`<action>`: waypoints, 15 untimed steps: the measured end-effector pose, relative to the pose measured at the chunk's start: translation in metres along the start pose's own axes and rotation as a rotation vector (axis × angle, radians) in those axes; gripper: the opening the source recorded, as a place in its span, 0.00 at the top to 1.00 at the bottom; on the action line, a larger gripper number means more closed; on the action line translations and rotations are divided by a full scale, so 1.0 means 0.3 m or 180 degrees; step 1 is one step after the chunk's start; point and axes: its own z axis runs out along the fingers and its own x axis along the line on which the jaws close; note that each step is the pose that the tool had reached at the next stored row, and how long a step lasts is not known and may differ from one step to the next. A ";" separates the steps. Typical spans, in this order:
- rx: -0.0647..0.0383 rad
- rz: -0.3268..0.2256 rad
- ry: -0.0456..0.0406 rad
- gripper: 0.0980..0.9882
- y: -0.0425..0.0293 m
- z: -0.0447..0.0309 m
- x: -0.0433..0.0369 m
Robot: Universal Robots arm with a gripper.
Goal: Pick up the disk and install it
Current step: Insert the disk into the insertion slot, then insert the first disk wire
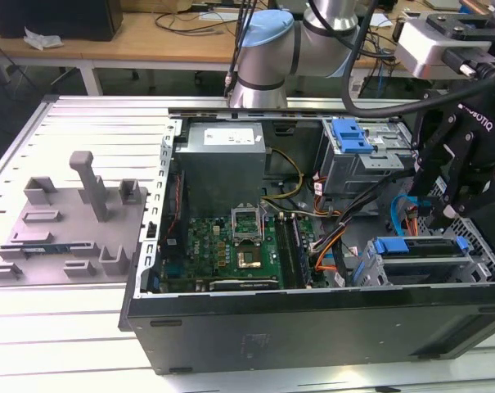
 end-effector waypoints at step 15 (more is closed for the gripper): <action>0.0000 0.0000 0.0000 0.55 0.000 0.002 0.000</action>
